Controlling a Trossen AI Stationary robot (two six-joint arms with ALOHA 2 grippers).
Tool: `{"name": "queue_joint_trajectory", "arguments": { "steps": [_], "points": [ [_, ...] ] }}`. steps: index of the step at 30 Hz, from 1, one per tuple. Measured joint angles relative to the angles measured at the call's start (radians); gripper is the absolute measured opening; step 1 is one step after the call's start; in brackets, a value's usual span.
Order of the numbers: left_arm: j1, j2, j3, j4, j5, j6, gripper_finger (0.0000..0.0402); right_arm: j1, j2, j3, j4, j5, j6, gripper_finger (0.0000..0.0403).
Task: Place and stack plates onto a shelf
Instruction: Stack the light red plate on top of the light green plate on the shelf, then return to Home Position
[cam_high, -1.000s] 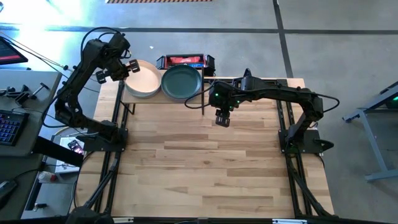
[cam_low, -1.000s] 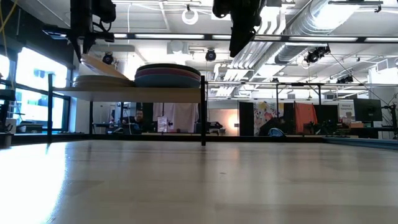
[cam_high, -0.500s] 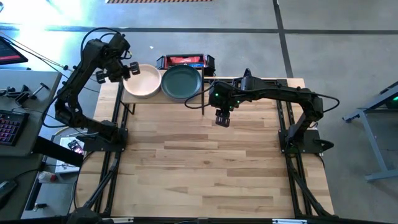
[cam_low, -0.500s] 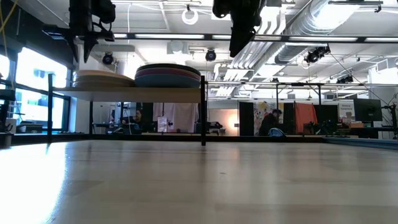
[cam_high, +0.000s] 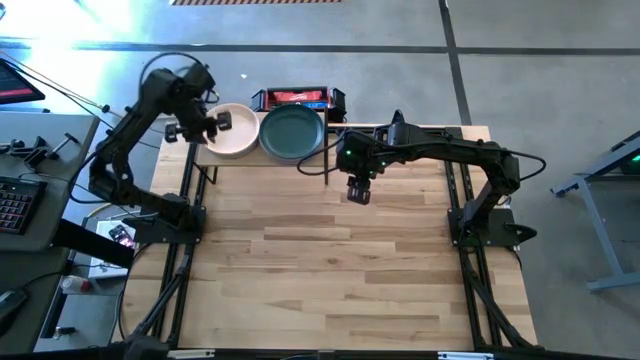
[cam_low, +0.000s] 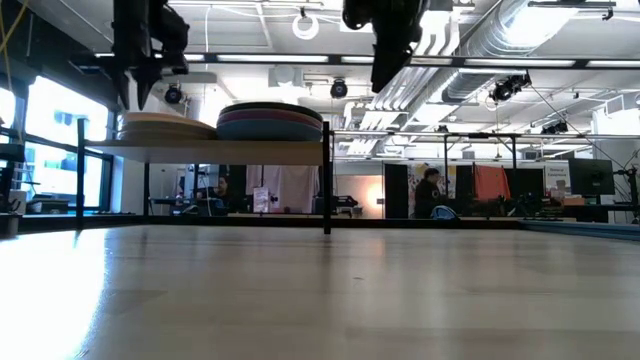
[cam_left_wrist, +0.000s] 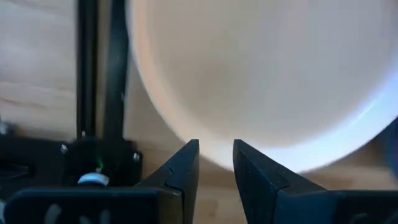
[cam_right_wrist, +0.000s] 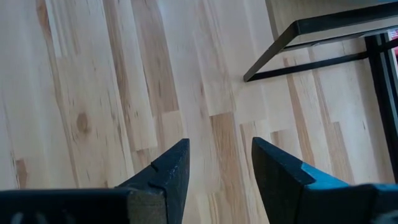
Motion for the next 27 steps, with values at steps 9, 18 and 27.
{"name": "queue_joint_trajectory", "arguments": {
  "steps": [9, 18, 27],
  "points": [
    [-0.022, 0.000, -0.089, 0.001, 0.004, 0.082, 0.0079, 0.004, 0.000, 0.000, -0.006, -0.001, -0.002, 0.0151],
    [-0.022, -0.010, -0.069, 0.000, 0.047, 0.143, 0.0078, 0.004, 0.000, 0.000, -0.006, 0.000, -0.001, 0.0151],
    [-0.083, -0.138, -0.047, 0.000, 0.145, 0.223, 0.0078, 0.018, 0.000, 0.000, -0.117, 0.000, 0.042, 0.0151]
  ]
}}
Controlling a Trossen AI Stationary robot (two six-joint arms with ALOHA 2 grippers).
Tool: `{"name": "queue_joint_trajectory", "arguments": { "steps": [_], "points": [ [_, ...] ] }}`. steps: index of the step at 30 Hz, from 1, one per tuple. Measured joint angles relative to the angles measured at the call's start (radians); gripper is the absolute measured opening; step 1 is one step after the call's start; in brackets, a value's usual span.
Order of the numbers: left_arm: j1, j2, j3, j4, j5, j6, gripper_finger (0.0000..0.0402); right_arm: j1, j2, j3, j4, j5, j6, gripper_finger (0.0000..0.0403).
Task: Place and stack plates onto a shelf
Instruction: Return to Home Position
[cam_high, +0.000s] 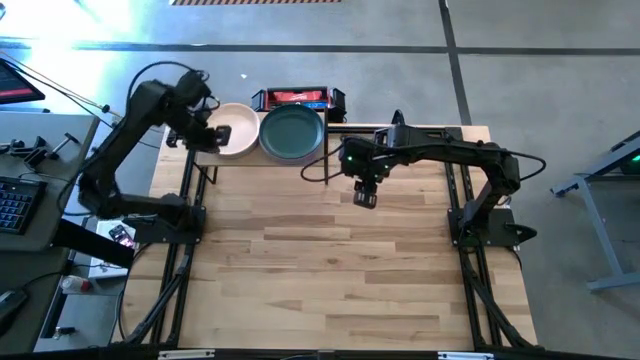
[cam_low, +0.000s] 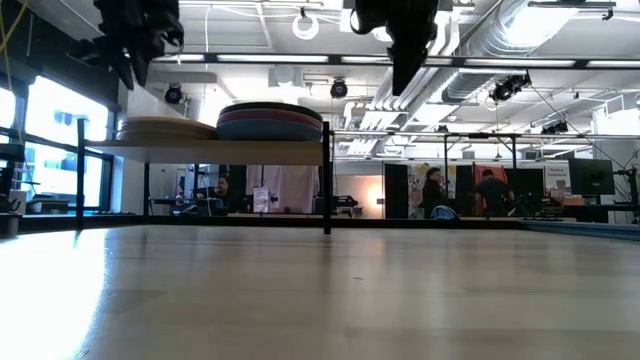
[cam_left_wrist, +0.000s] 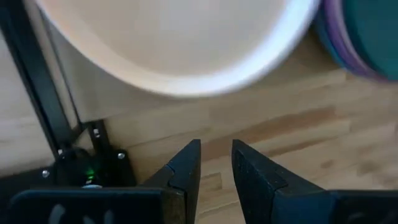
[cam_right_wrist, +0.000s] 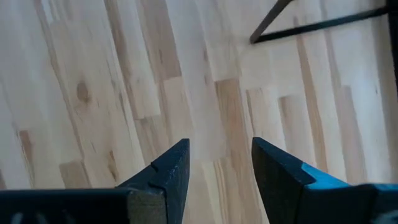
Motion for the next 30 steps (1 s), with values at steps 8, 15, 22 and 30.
{"name": "queue_joint_trajectory", "arguments": {
  "steps": [8, 15, 22, 30],
  "points": [
    [-0.236, -0.265, -0.161, 0.222, -0.063, -0.077, 0.0078, 0.064, 0.000, 0.000, 0.073, -0.001, 0.051, 0.0151],
    [-0.447, -0.495, -0.359, 0.492, -0.065, -0.067, 0.0078, 0.118, 0.000, 0.000, 0.186, 0.024, 0.130, 0.0151],
    [-0.552, -0.668, -0.544, 0.682, -0.066, 0.033, 0.0078, 0.116, 0.000, 0.000, 0.270, 0.068, 0.139, 0.0151],
    [-0.630, -0.824, -0.792, 0.901, 0.011, 0.143, 0.0078, 0.096, -0.070, -0.250, 0.472, 0.070, 0.240, 0.0151]
  ]
}}
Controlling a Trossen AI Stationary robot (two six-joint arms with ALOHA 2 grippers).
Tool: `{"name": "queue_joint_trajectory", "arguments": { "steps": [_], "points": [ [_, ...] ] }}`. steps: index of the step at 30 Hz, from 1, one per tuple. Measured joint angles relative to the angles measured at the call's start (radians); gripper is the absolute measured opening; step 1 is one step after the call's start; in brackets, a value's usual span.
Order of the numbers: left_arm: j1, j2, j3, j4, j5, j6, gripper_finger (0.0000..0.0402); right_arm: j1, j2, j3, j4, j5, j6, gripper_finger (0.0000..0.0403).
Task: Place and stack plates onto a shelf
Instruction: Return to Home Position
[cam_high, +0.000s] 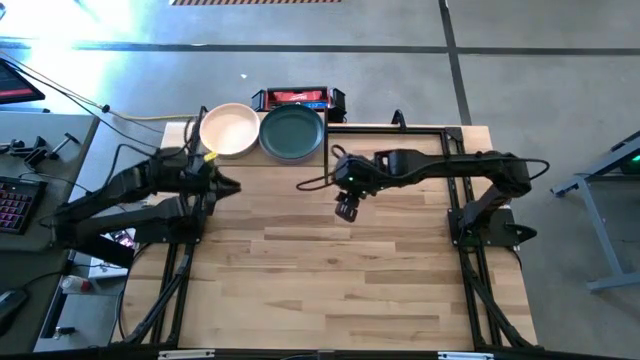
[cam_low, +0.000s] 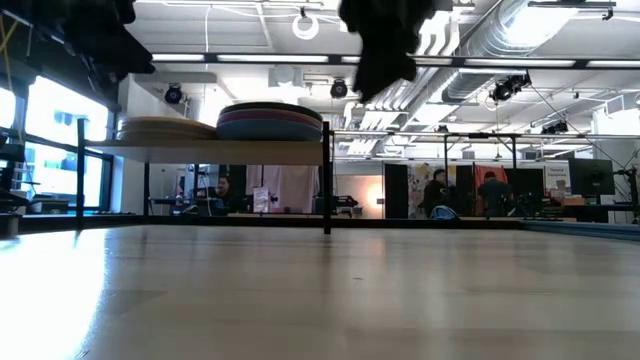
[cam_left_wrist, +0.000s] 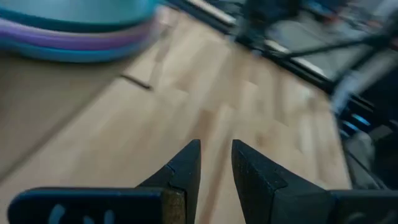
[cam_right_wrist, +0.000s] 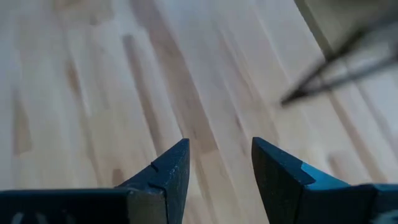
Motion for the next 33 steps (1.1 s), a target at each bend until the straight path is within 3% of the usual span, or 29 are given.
{"name": "queue_joint_trajectory", "arguments": {
  "steps": [6, 11, 17, 25, 33],
  "points": [
    [-0.044, -0.083, -0.181, 0.249, 0.088, 0.028, 0.0078, -0.008, -0.175, -0.280, 0.176, 0.021, 0.085, 0.0151],
    [-0.064, -0.099, -0.342, 0.516, 0.090, 0.046, 0.0078, -0.003, -0.374, -0.562, 0.466, 0.029, 0.048, 0.0151],
    [-0.065, -0.099, -0.502, 0.740, 0.089, 0.072, 0.0078, -0.022, -0.612, -0.843, 0.629, 0.031, 0.027, 0.0151],
    [-0.065, -0.099, -0.582, 0.761, 0.091, 0.066, 0.0078, -0.024, -0.885, -1.137, 0.793, 0.031, 0.028, 0.0151],
    [-0.064, -0.099, -0.594, 0.765, 0.079, 0.070, 0.0078, -0.024, -1.077, -1.303, 0.825, 0.031, 0.003, 0.0151]
  ]
}}
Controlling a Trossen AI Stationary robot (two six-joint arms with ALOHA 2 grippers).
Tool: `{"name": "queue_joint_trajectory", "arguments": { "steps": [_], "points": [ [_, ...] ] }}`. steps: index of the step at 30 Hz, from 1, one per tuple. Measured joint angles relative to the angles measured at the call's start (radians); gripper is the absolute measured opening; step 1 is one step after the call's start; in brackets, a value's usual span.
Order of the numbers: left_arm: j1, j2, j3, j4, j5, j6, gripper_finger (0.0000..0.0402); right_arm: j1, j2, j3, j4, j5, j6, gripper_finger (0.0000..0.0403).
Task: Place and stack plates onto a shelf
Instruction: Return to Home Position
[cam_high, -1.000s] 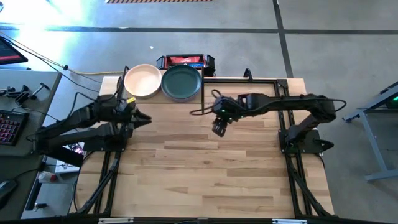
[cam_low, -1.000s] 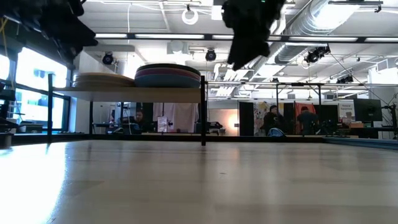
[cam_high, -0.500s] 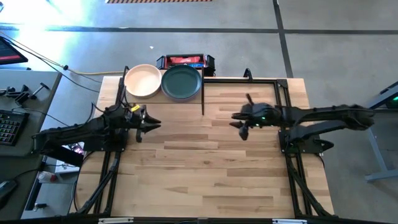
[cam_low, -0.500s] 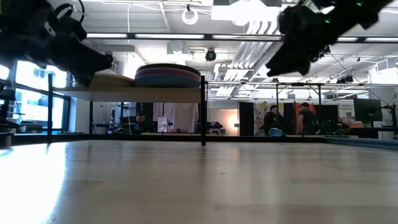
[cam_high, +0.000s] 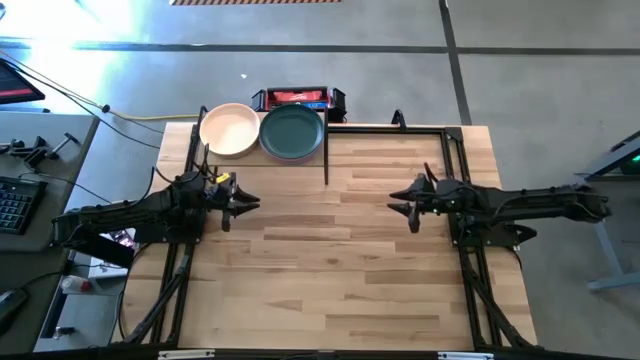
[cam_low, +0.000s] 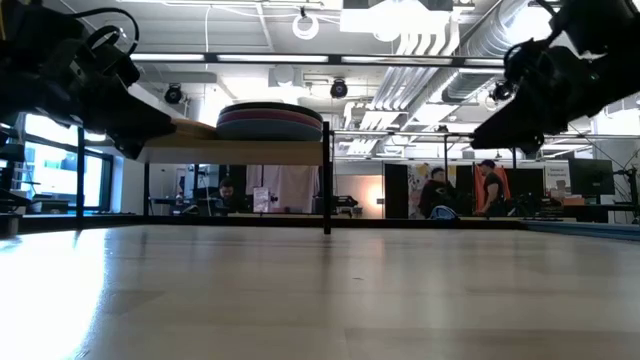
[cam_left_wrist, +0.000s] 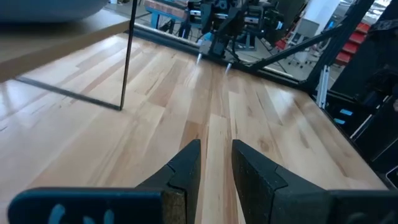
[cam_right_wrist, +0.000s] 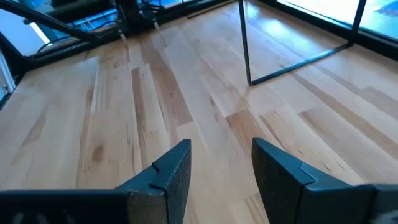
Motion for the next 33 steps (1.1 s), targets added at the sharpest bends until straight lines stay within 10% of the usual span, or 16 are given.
{"name": "queue_joint_trajectory", "arguments": {
  "steps": [18, 33],
  "points": [
    [0.001, 0.004, 0.000, -0.074, -0.241, -0.007, 0.0078, 0.000, -0.162, -0.189, 0.087, -0.001, -0.096, 0.0151],
    [0.001, 0.004, 0.000, -0.075, -0.245, -0.007, 0.0078, 0.000, -0.162, -0.189, 0.070, -0.003, -0.034, 0.0151]
  ]
}}
